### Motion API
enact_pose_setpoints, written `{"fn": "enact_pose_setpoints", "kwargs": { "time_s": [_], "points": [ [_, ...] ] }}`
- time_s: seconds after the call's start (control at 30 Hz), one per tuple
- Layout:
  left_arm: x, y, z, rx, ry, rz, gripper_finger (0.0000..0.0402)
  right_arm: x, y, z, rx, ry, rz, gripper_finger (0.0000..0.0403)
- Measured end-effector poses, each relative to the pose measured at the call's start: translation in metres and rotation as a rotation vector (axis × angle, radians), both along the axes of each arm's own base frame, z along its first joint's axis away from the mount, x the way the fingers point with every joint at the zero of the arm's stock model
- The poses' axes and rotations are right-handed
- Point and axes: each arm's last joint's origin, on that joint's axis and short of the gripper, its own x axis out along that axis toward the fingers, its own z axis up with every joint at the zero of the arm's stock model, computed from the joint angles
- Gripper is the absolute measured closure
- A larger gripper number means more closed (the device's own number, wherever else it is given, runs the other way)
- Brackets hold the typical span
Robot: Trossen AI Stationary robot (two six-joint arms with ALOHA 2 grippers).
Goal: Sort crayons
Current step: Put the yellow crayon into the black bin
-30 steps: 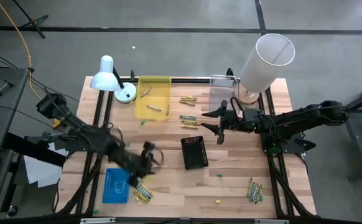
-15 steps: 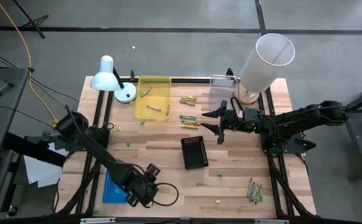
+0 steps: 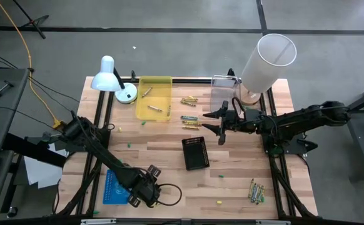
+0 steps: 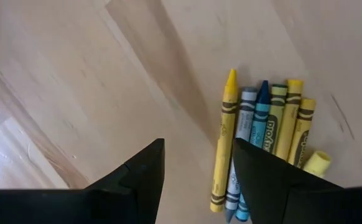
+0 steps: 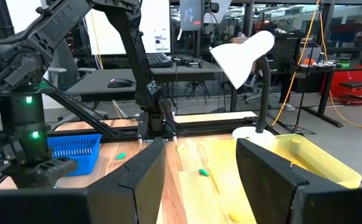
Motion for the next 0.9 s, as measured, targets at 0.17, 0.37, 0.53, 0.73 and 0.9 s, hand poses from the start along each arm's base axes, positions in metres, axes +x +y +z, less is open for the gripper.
{"fn": "enact_pose_setpoints", "kwargs": {
  "time_s": [0.17,0.37,0.53,0.73,0.9],
  "points": [
    [-0.003,0.002,-0.003,0.001,0.027,-0.002,0.0227,0.000,0.000,0.000,0.000,0.000,0.000,0.0212],
    [-0.012,0.009,-0.017,0.027,0.078,0.020,0.0227,0.000,0.000,0.000,0.000,0.000,0.000,0.0212],
    [-0.012,0.010,-0.018,0.038,0.063,0.024,0.0227,0.000,0.000,0.000,-0.005,0.001,-0.001,0.0212],
    [-0.007,0.011,-0.017,0.047,0.016,0.038,0.0227,0.000,0.000,0.000,-0.004,0.001,-0.001,0.0212],
    [-0.002,0.016,-0.017,0.040,0.018,0.049,0.0235,0.000,0.000,0.000,-0.004,0.001,-0.001,0.0212]
  ]
}}
